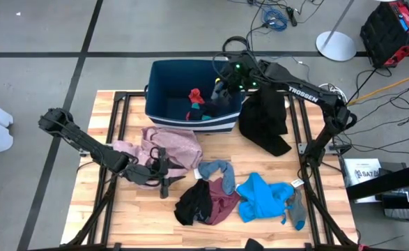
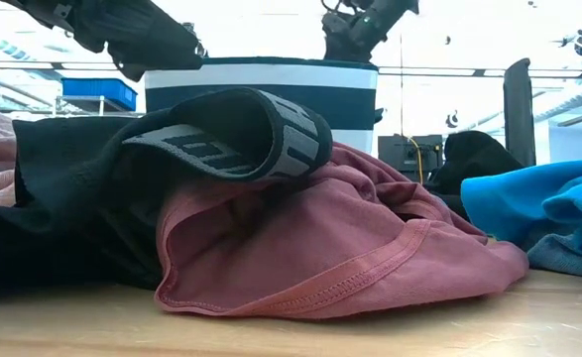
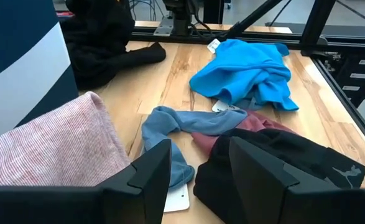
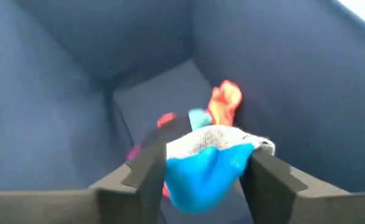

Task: Sort clothes
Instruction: Put the gray sock into the blue laundry organizer

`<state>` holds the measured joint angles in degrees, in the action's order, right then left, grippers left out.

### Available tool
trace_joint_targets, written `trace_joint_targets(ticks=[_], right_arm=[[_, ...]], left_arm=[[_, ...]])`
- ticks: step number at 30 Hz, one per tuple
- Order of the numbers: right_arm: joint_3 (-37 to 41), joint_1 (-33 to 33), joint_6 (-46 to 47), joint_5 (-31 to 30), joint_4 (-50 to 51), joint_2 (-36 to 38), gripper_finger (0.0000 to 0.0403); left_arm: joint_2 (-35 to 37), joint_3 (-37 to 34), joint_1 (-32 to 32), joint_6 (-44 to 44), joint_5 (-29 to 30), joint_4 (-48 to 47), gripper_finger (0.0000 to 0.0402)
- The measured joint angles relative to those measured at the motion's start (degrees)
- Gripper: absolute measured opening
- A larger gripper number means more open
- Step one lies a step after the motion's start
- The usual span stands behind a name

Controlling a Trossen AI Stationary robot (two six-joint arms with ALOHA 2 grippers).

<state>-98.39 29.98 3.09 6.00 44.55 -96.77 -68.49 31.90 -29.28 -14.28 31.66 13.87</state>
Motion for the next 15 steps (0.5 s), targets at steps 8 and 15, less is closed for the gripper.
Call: trace_joint_targets(ticks=[8,15], right_arm=[[-7.85,-0.05,-7.23,0.03,15.85,-0.02,0.0207],[-13.43,-1.45,-8.72,-0.24,16.82,0.0,0.0207]], left_arm=[[0.0,0.0,0.02,-0.31,0.0,0.16,0.0173],[0.0,0.0,0.02,-0.37,0.0,0.2,0.0173]])
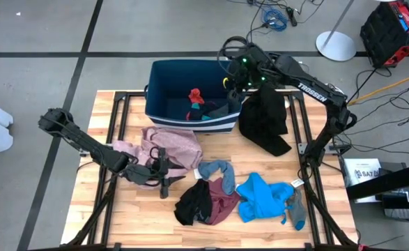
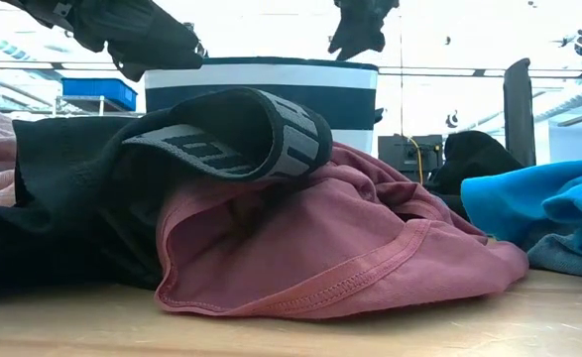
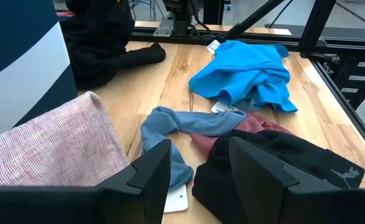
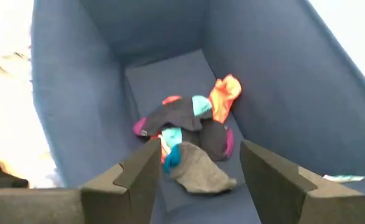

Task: Sort clothes
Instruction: Put the gray sock into the blue laundry organizer

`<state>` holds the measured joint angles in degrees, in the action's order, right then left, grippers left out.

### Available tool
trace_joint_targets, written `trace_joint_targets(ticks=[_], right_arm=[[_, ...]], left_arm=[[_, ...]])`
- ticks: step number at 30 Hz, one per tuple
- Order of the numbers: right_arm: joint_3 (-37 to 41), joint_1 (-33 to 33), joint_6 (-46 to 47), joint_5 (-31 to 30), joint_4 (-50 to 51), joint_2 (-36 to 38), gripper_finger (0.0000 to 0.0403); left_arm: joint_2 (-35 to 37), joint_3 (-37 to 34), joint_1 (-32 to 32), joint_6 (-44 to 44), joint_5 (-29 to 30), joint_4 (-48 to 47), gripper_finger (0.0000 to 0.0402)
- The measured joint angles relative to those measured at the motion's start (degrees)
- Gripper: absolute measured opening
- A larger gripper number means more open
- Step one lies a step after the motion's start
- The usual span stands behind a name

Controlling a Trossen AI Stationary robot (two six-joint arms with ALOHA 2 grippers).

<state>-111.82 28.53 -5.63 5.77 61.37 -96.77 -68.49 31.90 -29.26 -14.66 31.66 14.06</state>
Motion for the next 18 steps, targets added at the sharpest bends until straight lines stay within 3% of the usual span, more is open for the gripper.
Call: trace_joint_targets(ticks=[4,8,13,18], right_arm=[[-1.47,-2.3,2.16,-0.1,3.7,0.49,0.0207],[-0.08,-8.67,6.83,-0.55,12.83,2.5,0.0207],[8.71,-22.52,15.4,-7.91,13.49,8.15,0.0207],[21.68,-37.02,30.36,-12.5,7.49,16.04,0.0207]], left_arm=[[0.0,0.0,-0.02,-0.07,0.0,0.0,0.0173],[0.0,0.0,-0.02,-0.09,-0.38,-0.02,0.0173],[0.0,0.0,-0.02,-0.04,-1.62,-0.28,0.0173],[0.0,0.02,-0.02,-0.04,-1.64,-0.71,0.0173]])
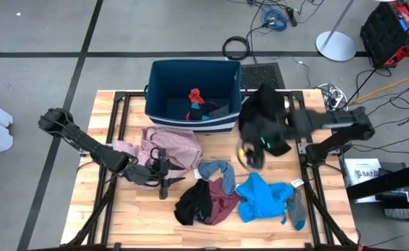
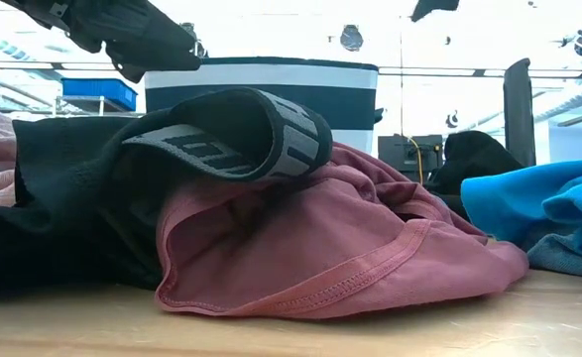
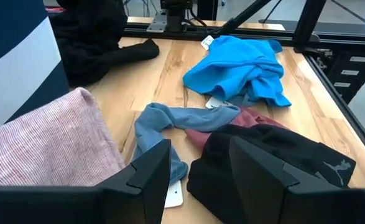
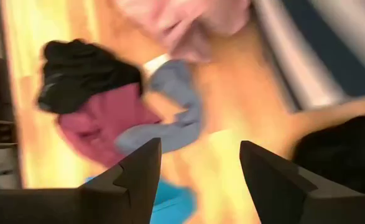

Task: Sort clothes
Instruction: Put the gray sock into the blue laundry organizer

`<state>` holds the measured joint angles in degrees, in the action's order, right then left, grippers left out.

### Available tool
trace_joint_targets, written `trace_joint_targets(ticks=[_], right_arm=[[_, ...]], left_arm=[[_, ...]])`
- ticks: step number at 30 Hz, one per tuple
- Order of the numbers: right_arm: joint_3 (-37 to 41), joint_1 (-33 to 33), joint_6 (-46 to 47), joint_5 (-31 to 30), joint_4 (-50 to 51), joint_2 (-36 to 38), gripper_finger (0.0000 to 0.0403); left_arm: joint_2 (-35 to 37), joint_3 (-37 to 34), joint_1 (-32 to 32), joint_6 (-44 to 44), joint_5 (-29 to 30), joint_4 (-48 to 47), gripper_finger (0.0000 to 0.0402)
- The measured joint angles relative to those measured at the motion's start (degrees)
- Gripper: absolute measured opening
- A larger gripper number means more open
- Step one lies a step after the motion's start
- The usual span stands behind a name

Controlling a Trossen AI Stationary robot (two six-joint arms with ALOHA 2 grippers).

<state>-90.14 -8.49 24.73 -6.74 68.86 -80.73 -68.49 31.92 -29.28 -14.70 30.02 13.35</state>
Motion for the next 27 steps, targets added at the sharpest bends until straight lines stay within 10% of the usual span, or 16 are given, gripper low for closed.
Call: trace_joint_targets(ticks=[11,18,27], right_arm=[[29.05,-28.21,50.64,5.41,-3.94,6.82,0.0207],[34.48,-39.03,69.18,16.52,-7.68,5.84,0.0207],[43.86,-49.11,85.85,16.33,-12.31,5.82,0.0207]], left_arm=[[0.0,0.0,0.1,0.2,0.01,-0.16,0.0173],[0.0,0.0,0.39,0.02,0.04,-0.16,0.0173],[0.0,0.0,0.39,0.02,0.09,-0.16,0.0173]])
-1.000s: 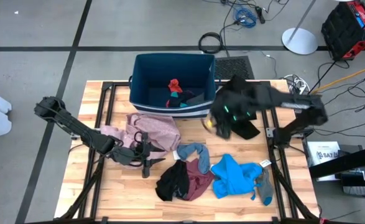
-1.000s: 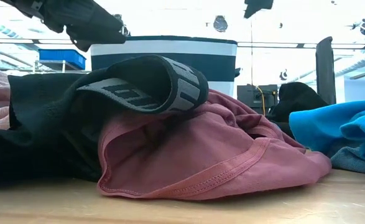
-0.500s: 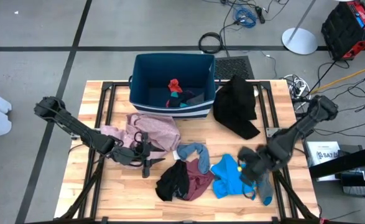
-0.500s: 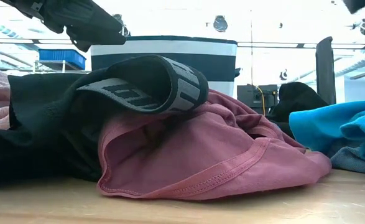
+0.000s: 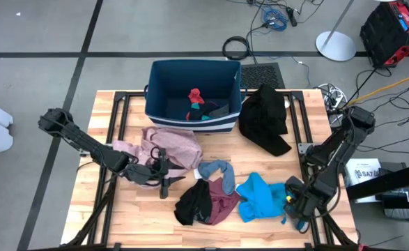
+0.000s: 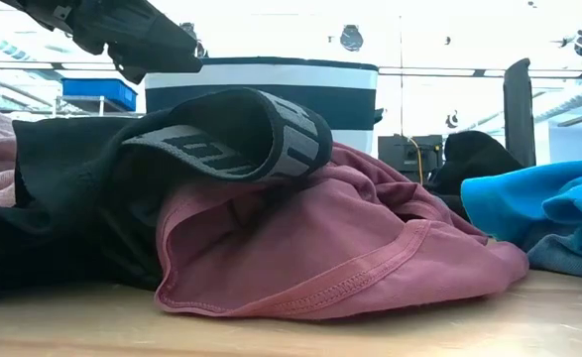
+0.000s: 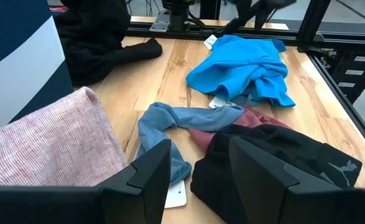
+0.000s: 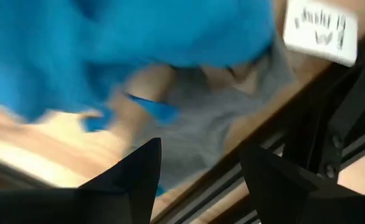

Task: Sort clothes
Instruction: Put the gray sock into the blue laundry organizer

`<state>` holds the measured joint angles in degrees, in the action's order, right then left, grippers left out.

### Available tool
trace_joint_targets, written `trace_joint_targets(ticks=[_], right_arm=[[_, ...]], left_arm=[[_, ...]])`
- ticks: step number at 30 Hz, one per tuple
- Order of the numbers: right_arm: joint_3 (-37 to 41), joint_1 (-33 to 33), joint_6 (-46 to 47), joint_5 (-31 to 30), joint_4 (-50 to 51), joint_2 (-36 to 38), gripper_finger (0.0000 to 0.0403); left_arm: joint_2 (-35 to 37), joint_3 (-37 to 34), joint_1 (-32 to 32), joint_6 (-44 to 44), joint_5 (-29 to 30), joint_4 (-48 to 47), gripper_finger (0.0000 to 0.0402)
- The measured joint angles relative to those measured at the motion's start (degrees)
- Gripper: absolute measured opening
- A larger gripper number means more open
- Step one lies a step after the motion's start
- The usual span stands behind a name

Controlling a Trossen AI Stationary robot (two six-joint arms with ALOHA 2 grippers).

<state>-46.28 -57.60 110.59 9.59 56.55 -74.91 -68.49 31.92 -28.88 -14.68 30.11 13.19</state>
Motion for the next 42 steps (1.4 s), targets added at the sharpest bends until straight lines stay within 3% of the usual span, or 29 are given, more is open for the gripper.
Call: trace_joint_targets(ticks=[7,11,14,17,21,24,30,37,42], right_arm=[[7.96,-3.83,9.48,-0.31,-10.91,-0.33,0.0207],[9.93,-4.03,10.07,-4.82,-13.02,-1.56,0.0207],[10.35,-3.93,9.99,-4.23,-13.1,-3.03,0.0194],[10.35,-3.92,8.34,-2.85,-13.62,-4.04,0.0148],[10.35,-3.65,7.42,-1.53,-17.08,-4.43,0.0036],[10.01,-3.49,5.46,-1.54,-16.54,-4.2,0.0013],[4.34,-1.27,2.75,-2.13,-8.58,-1.72,0.0004],[-12.28,2.42,-1.98,-2.77,14.36,-1.13,0.0002],[-26.29,3.66,-5.78,-12.37,28.3,-2.13,0.0001]], left_arm=[[0.0,0.0,0.0,-0.02,0.04,0.02,0.0173],[0.0,0.0,0.0,-0.02,0.1,0.02,0.0173],[0.0,0.0,0.0,-0.04,0.13,0.03,0.0173],[0.0,0.0,0.0,0.0,0.13,0.04,0.0173],[0.0,0.0,0.0,0.01,0.39,0.04,0.0173],[0.0,0.0,0.0,0.02,0.38,0.03,0.0173],[-0.02,0.13,0.3,4.29,0.21,4.87,0.0173],[2.29,1.53,0.7,14.66,-0.07,10.78,0.0173],[5.62,3.33,2.22,20.17,-0.07,10.92,0.0173]])
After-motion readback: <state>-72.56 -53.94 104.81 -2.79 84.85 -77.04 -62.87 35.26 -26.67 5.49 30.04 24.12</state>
